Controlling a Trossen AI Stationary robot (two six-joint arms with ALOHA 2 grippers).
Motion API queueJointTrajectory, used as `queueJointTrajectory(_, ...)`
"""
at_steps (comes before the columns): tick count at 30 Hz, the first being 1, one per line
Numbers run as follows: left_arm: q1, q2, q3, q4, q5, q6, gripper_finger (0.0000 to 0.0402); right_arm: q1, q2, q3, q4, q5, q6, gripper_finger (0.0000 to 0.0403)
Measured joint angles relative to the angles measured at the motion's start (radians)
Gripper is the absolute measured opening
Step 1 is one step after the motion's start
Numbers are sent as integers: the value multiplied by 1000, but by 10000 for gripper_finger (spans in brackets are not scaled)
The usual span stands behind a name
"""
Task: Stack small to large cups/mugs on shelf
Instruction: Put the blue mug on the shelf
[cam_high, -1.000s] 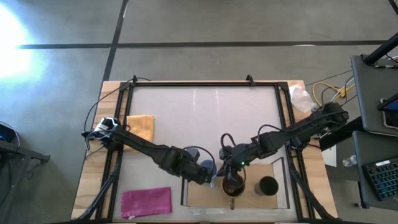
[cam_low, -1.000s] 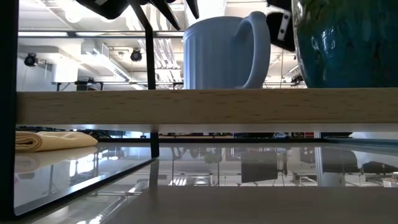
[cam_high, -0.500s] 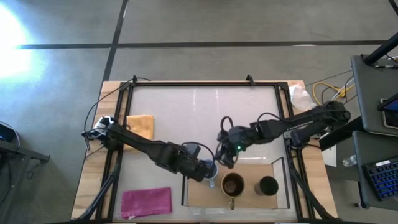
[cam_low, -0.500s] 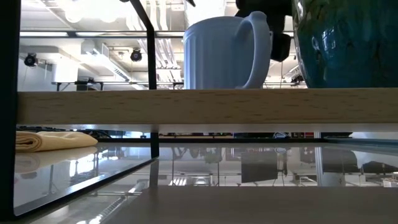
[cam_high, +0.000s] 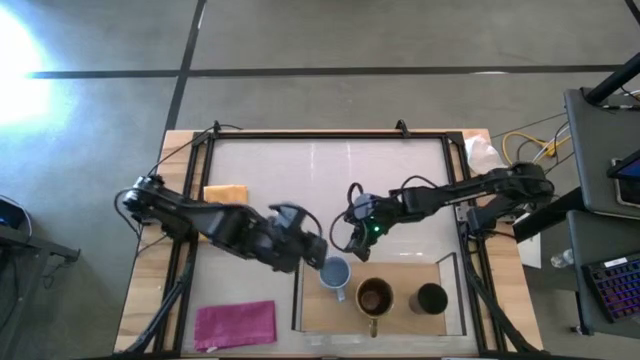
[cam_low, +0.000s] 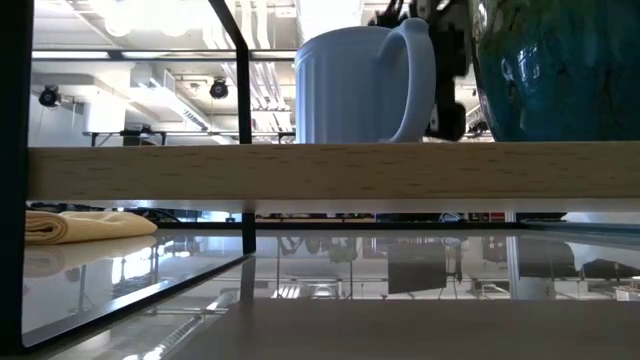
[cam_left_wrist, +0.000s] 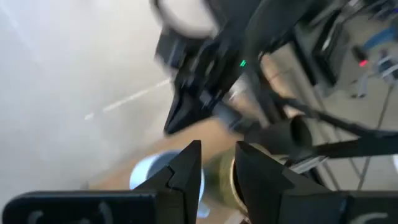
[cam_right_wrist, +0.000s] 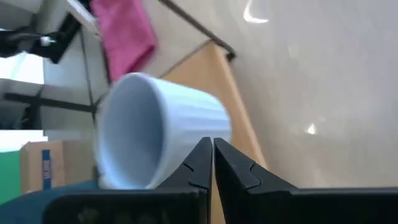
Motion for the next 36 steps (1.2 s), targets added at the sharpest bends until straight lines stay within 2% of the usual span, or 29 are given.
queueJointTrajectory(6,7,-59,-13,-5,-63,52,84,-9,91,0,38,-9,3,9)
queueJointTrajectory(11,7,-61,-22,-14,-69,67,84,-8,135,8,67,-85,7,9)
queueJointTrajectory(26,19,-49,-30,-66,-64,76,84,75,151,40,30,-160,11,9)
queueJointTrajectory(32,19,-49,-31,-66,-64,77,84,106,151,40,26,-155,11,9)
queueJointTrajectory(36,19,-49,-32,-65,-64,77,84,113,143,39,13,-64,6,9)
